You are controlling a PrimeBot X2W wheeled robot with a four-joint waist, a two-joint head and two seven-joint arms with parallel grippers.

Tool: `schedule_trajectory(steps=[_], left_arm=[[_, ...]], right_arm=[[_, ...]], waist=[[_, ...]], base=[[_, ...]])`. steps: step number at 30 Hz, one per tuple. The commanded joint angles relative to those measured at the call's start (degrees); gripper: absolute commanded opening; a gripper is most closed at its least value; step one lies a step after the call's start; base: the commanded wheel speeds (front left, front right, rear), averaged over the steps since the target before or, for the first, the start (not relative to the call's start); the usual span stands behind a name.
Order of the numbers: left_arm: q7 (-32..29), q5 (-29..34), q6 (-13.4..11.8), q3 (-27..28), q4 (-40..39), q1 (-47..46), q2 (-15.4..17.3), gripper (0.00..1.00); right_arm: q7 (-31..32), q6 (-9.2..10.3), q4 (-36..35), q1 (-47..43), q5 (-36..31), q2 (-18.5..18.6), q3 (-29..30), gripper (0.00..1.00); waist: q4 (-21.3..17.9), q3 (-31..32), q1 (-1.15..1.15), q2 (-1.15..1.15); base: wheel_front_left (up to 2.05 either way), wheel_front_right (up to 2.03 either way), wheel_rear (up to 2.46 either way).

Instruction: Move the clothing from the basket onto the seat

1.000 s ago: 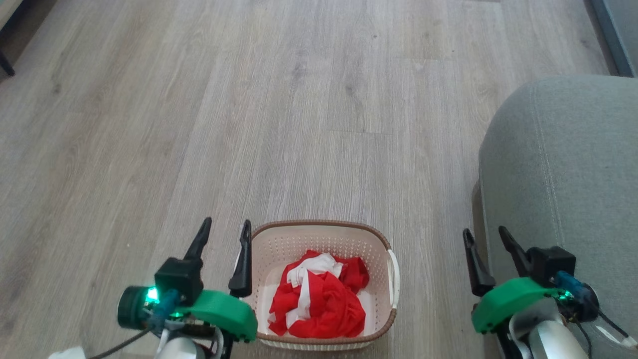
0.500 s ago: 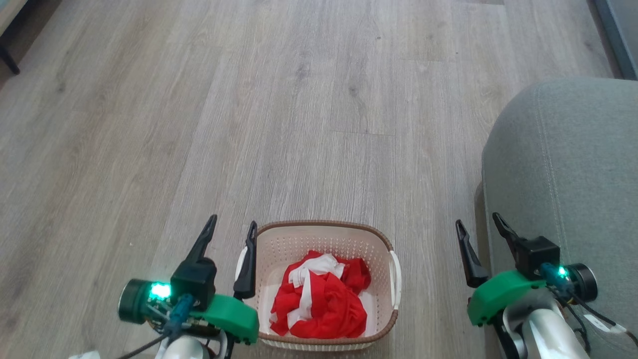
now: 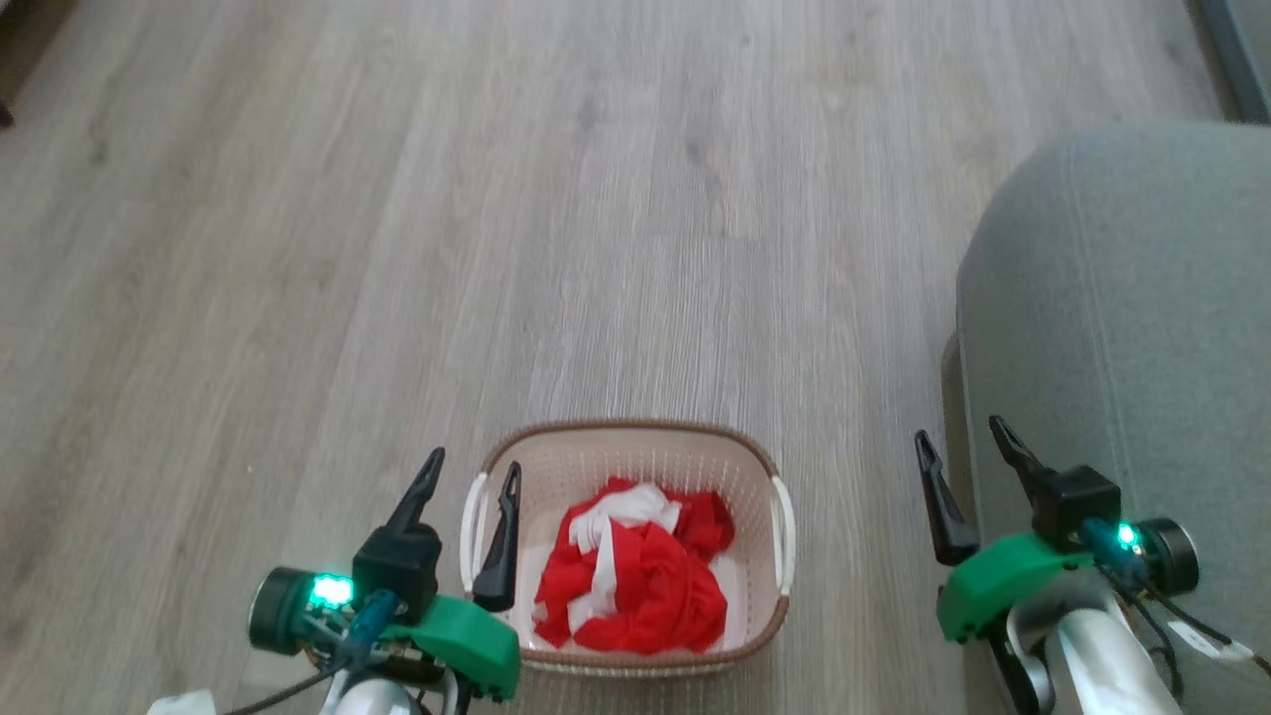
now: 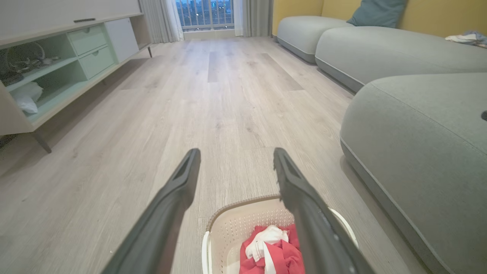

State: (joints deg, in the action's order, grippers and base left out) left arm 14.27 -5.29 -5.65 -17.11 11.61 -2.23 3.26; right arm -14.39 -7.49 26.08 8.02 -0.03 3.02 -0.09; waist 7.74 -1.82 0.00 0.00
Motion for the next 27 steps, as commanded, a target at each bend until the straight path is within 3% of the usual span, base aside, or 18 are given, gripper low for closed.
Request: schedule_trajectory(steps=[1,15,18,27], left_arm=[[0.7,0.1,0.4,1.2,-1.0,-3.1,-0.4,1.0],[0.7,-1.4,4.7,-1.8,14.9,-17.2,-0.4,1.0],[0.7,-5.1,7.4,-3.0,23.3,-21.5,-0.4,1.0],[0.7,-2.5,9.1,-8.3,31.3,-31.9,-0.4,1.0]], right_arm=[[-0.6,0.0,-2.2,3.6,-0.9,-0.1,-1.3,1.0],[-0.6,0.0,-9.2,10.2,-8.2,-0.1,-2.7,1.0],[-0.6,0.0,-11.7,10.7,-9.1,-0.1,-2.8,1.0],[-0.6,0.0,-17.5,11.4,-11.4,-0.1,-3.2,1.0]], waist=[[-0.7,-2.3,0.0,0.0],[-4.7,-25.7,0.0,0.0],[-5.2,-29.4,0.0,0.0],[-6.2,-38.6,0.0,0.0]], base=[[0.0,0.0,0.0],[0.0,0.0,0.0],[0.0,0.0,0.0],[0.0,0.0,0.0]])
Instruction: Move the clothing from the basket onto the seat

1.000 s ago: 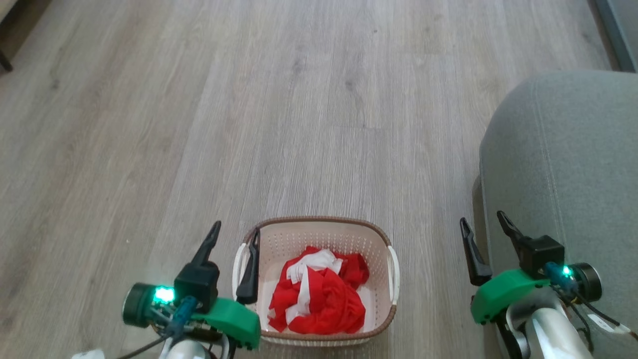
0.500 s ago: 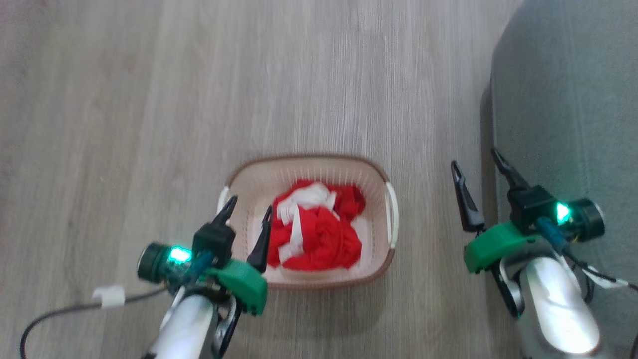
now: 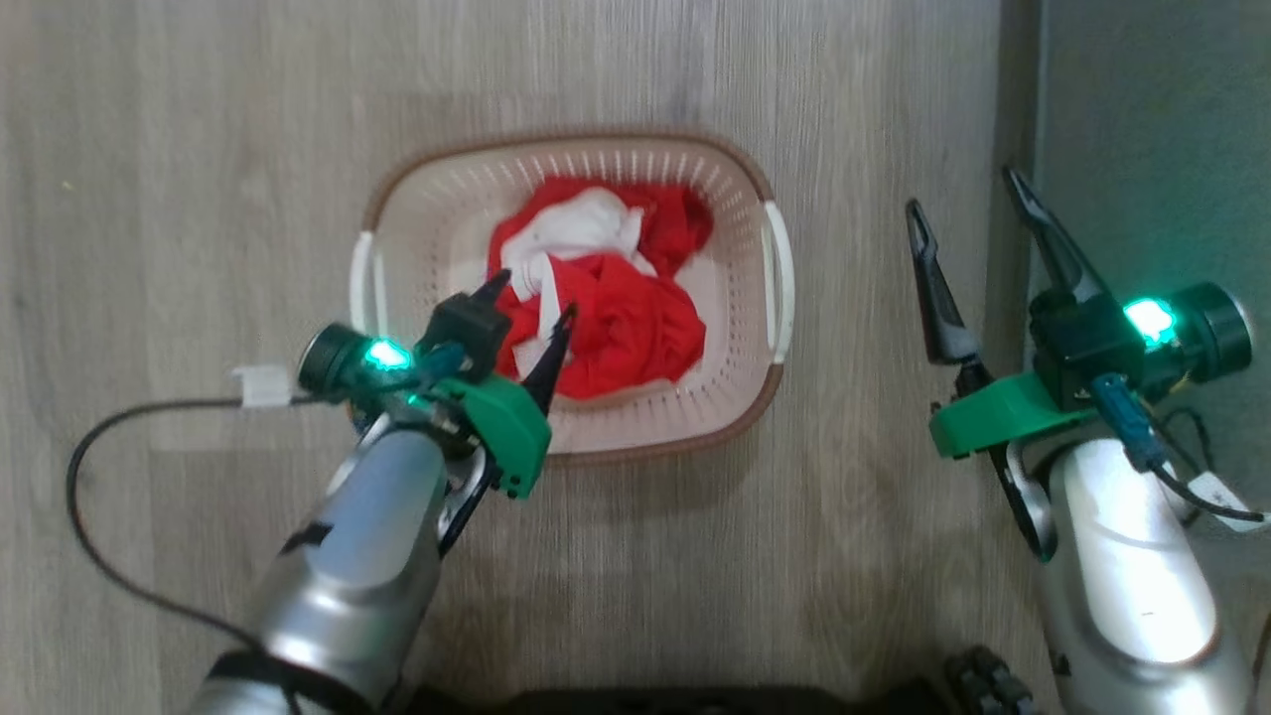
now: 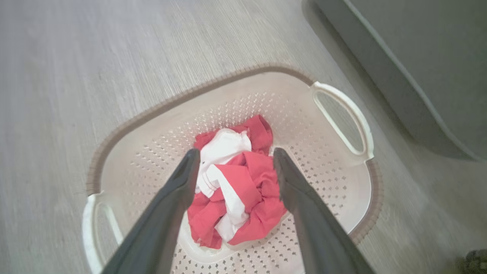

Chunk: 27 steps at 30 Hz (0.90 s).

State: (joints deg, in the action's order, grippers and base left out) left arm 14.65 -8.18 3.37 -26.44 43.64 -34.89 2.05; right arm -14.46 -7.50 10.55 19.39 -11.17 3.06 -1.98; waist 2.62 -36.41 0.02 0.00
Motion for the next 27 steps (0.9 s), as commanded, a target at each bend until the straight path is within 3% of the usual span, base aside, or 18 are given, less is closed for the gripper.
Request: schedule_trajectory(steps=[1,15,23,27], left_arm=[[0.3,0.5,0.5,0.0,0.2,-0.4,0.8,1.0],[0.3,-0.3,-0.1,-10.8,19.2,-15.9,0.8,1.0],[-2.4,-5.6,-0.5,-10.1,27.9,-21.3,0.8,1.0],[-4.7,-5.1,-1.4,-11.1,29.5,-23.1,1.3,1.0]], right_arm=[[-0.5,0.01,-2.7,0.1,-0.4,-0.2,-1.7,1.0],[-0.5,0.01,-9.3,0.2,-0.3,-0.2,-4.6,1.0],[-0.5,0.01,-11.2,0.1,1.9,-0.2,-6.2,1.0],[-0.5,0.01,-11.8,-0.6,2.6,-0.2,-6.8,1.0]], waist=[[-1.2,-5.2,-0.02,0.0],[-5.3,-16.0,-0.02,0.0],[-8.6,-19.2,-0.02,0.0],[-9.8,-20.1,-0.02,0.0]], base=[[0.0,0.0,0.0],[0.0,0.0,0.0],[0.0,0.0,0.0],[0.0,0.0,0.0]])
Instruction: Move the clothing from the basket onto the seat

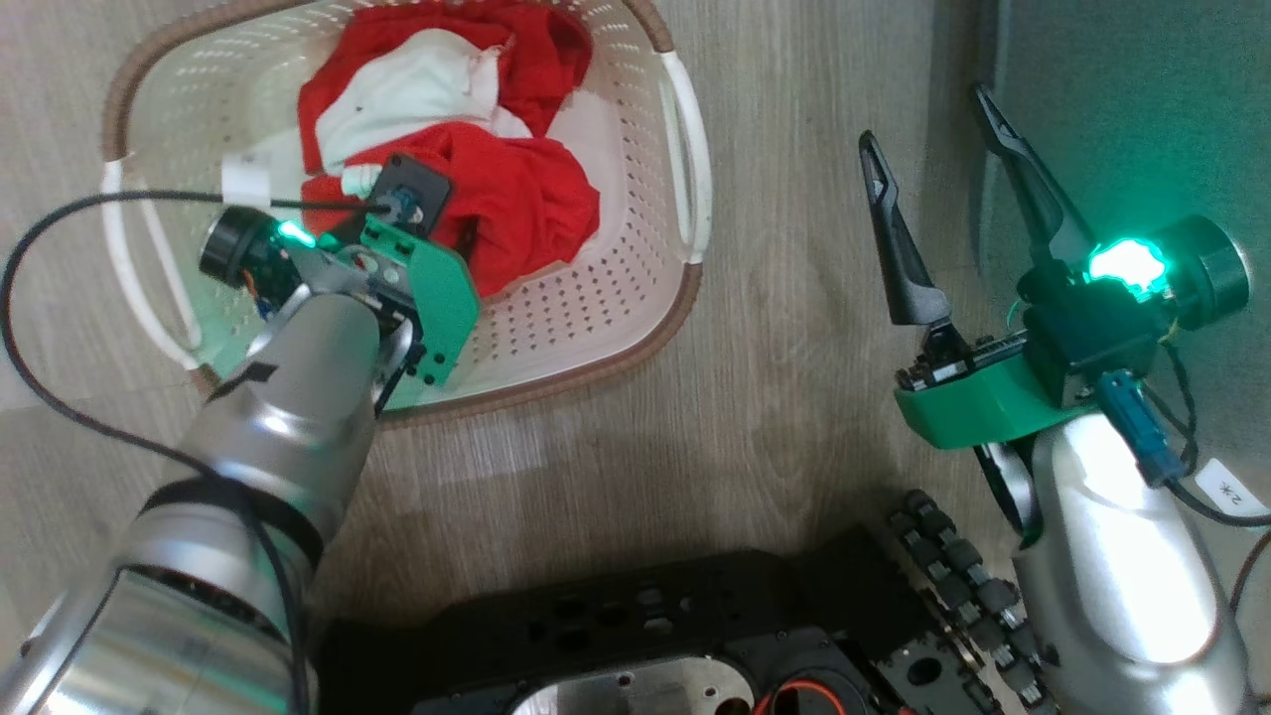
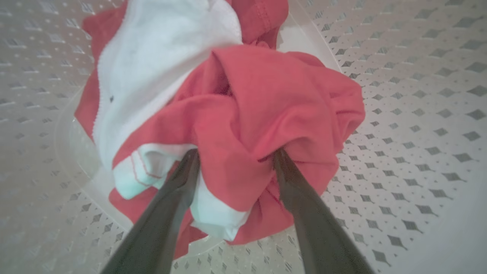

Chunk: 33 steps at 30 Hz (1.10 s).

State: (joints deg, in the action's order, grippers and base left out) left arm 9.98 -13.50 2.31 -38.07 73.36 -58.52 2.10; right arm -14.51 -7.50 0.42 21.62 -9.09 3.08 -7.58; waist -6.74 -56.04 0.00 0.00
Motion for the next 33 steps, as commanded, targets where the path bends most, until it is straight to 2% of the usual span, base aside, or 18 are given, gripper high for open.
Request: schedule_trajectory(steps=[1,10,11,12,20,28,33], left_arm=[[-0.1,0.2,-0.4,0.5,-0.1,0.3,1.3,1.0],[-2.1,-1.3,-1.7,1.1,0.5,-0.2,2.7,1.0],[-2.5,-1.7,-1.7,1.4,0.5,-0.2,2.7,0.24],[-2.9,-2.1,-1.6,1.6,0.5,-0.2,2.7,0.0],[-4.3,-2.9,-0.8,1.4,0.6,0.3,2.8,0.0],[-1.9,-3.0,-0.1,0.4,0.6,0.2,3.1,0.0],[0.7,-4.2,0.4,0.9,0.6,1.8,3.0,0.0]], right_arm=[[-0.5,0.01,-2.0,-3.1,0.7,-0.2,-1.3,1.0],[-0.5,0.01,-3.4,-4.4,1.6,-0.2,-3.0,1.0],[-0.5,0.01,-3.5,-4.4,1.6,-0.2,-3.0,1.0],[-0.5,0.01,-3.6,-4.4,1.7,-0.2,-2.9,1.0],[-0.5,0.01,-3.8,-3.1,3.9,-0.2,-3.8,1.0],[-0.5,0.01,-2.6,-0.4,4.3,-0.2,-3.6,1.0],[-0.5,0.01,-0.1,1.1,4.2,-0.2,-3.6,1.0]], waist=[[-0.6,-0.6,0.0,0.0],[-2.1,-1.4,0.0,0.0],[-2.1,-1.5,0.0,0.0],[-2.1,-1.6,0.0,0.0],[-1.8,-1.3,0.0,0.0],[-1.1,0.6,0.0,0.0],[0.0,5.1,0.0,0.0]], base=[[0.0,0.0,0.0],[0.0,0.0,0.0],[0.0,0.0,0.0],[0.0,0.0,0.0],[0.0,0.0,0.0],[0.0,0.0,0.0],[0.0,0.0,0.0]])
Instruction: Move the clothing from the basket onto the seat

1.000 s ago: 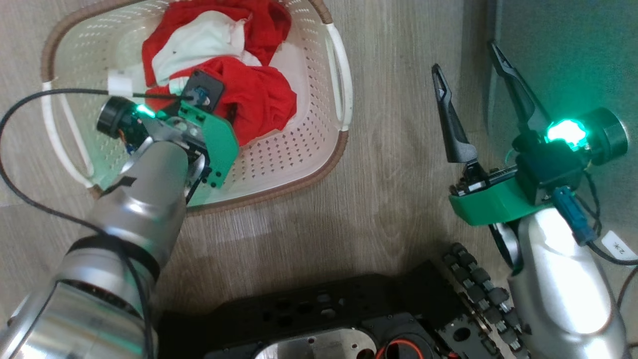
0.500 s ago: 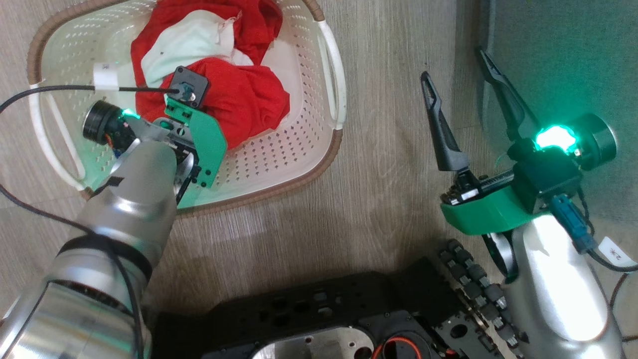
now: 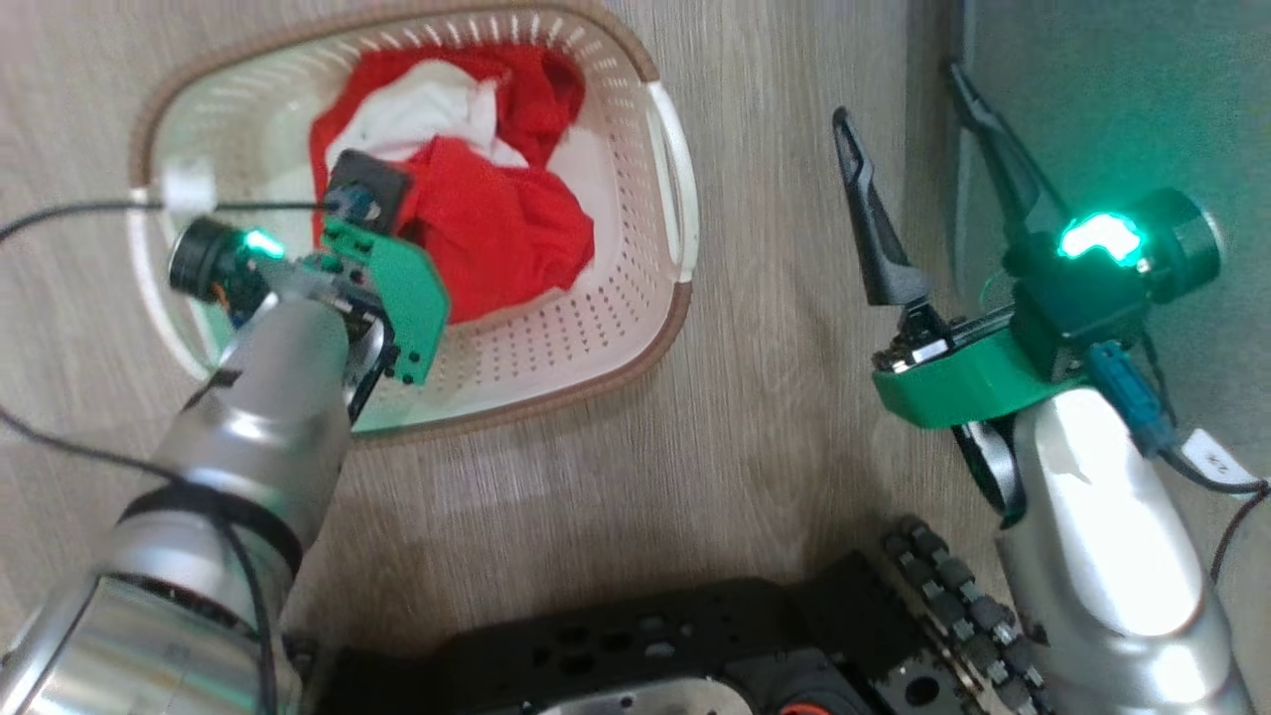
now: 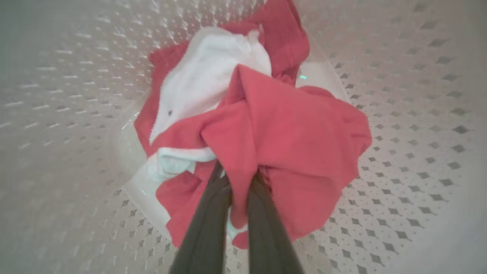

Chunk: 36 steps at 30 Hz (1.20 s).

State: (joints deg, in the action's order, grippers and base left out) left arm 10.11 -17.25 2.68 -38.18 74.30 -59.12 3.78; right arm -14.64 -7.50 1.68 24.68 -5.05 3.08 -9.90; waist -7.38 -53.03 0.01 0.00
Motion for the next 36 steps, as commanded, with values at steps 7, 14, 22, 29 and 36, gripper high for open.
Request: schedule_trajectory(steps=[7,14,22,29,36], left_arm=[[4.5,-4.0,-0.1,3.7,-0.5,7.8,0.6,0.0],[4.9,-6.0,-1.1,7.5,-8.4,12.0,0.7,0.0],[4.9,-6.6,-3.3,18.1,-22.4,19.8,2.7,0.0],[4.9,-2.6,-2.5,26.3,-35.3,26.5,3.0,0.0],[4.9,2.1,0.2,34.3,-49.4,32.9,1.2,0.0]], right_arm=[[-0.4,0.01,2.8,-1.6,2.1,-0.2,-2.0,1.0],[-0.4,0.01,5.8,-3.1,2.6,-0.2,-0.9,1.0],[-0.4,0.01,8.8,-5.7,4.3,-0.2,-2.0,1.0],[-0.4,0.01,10.3,-8.1,5.8,-0.2,-1.8,1.0],[-0.4,0.01,10.9,-11.1,7.1,-0.2,-2.2,1.0]], waist=[[1.8,13.4,-0.01,0.0],[4.3,22.4,-0.01,0.0],[5.8,31.8,-0.01,0.0],[6.7,38.2,-0.01,0.0],[7.7,43.5,-0.01,0.0]], base=[[0.0,0.0,0.0],[0.0,0.0,0.0],[0.0,0.0,0.0],[0.0,0.0,0.0],[0.0,0.0,0.0]])
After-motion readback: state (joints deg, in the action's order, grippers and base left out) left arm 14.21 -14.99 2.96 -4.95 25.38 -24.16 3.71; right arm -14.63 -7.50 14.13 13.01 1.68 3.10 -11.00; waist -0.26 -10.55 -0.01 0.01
